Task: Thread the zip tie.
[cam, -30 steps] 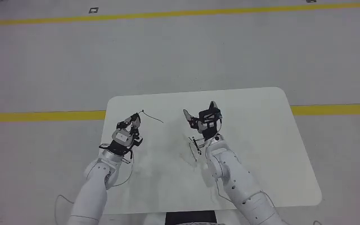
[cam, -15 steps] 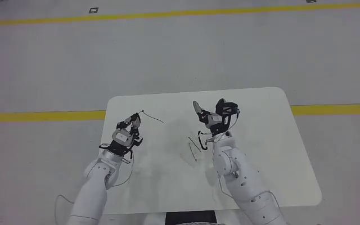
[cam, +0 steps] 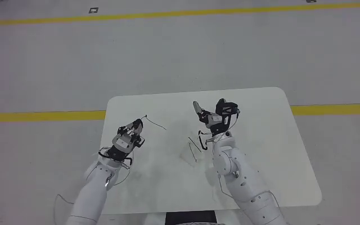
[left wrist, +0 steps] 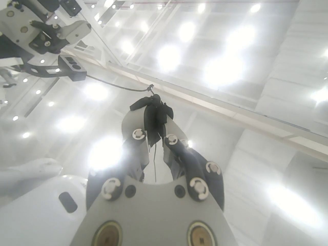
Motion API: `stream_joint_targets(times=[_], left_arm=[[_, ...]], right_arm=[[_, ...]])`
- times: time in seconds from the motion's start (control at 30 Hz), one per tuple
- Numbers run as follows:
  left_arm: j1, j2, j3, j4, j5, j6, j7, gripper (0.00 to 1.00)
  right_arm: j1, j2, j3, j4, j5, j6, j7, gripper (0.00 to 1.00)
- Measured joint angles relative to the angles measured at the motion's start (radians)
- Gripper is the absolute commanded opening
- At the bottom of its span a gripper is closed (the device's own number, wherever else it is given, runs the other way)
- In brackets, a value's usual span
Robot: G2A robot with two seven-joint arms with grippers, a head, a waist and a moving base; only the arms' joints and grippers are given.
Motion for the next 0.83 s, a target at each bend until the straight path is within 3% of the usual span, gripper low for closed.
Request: stream_joint_targets(times=[0.1,0.83], left_arm=[[-0.002,0.013,0.013,0.012,0.001,0.000,-0.070,0.00],[-0.002,0.013,0.012,0.011,0.001,0.000,-0.065,0.00]], right_arm=[[0.000,0.000,0.000,0.000,0.000,0.000,0.000,1.00],[0.000,0.000,0.000,0.000,0.000,0.000,0.000,1.00]])
